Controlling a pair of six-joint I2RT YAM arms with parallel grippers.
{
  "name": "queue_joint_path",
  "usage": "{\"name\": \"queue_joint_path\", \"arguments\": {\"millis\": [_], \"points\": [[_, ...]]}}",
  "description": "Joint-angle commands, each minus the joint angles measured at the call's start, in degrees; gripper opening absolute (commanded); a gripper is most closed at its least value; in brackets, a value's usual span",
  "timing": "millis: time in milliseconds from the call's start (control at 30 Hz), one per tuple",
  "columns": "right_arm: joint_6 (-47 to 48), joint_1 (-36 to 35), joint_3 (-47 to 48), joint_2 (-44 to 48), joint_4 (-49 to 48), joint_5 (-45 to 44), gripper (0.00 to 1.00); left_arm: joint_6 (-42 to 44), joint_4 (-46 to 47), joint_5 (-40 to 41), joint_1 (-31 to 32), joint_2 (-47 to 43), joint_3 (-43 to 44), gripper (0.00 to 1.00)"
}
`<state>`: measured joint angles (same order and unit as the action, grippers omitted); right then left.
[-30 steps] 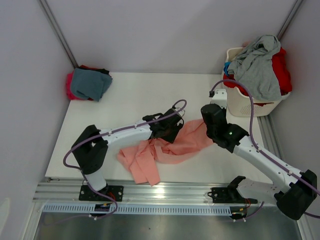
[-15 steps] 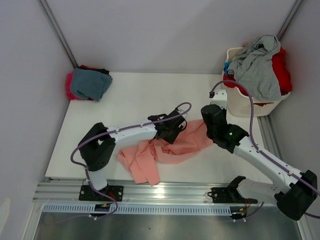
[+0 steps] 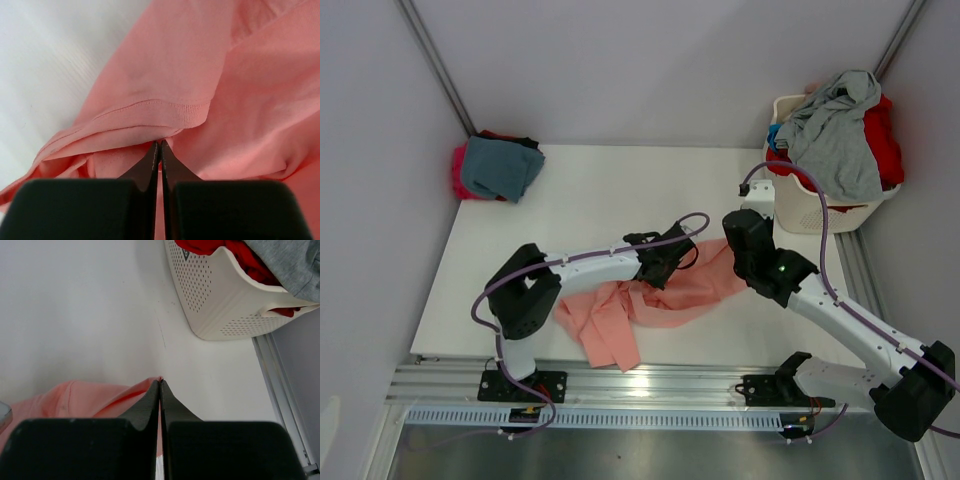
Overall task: Fold and stack the t-shirts
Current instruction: Flatten out the tshirt
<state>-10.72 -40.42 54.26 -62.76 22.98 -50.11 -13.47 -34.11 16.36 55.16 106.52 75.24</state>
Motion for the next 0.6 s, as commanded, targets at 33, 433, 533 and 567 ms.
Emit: {"name": "queue_joint_path", "arguments": {"millis": [33,433,533,567], "points": [[0.17,-0.09,0.41,0.71,-1.8,-1.13,0.0,0.73,-0.87,2.35,0.39,-1.93,2.71,0.01],[2.37,-0.09,0.32,0.89,-3.21,-1.48,0.0,6.61,-11.68,24.32,0.22,-20.2,11.85,0.01],[2.9,0.08,0.32,0.89,-3.82,-1.48,0.0,10.39,-14.49,29.42,-0.22,-25.21,15.63,0.0],[3.07,0.08,0.32,0.71,-4.26,-1.4,0.0,11.79,-15.28,32.13,-0.49,-26.18,16.68,0.0]]}}
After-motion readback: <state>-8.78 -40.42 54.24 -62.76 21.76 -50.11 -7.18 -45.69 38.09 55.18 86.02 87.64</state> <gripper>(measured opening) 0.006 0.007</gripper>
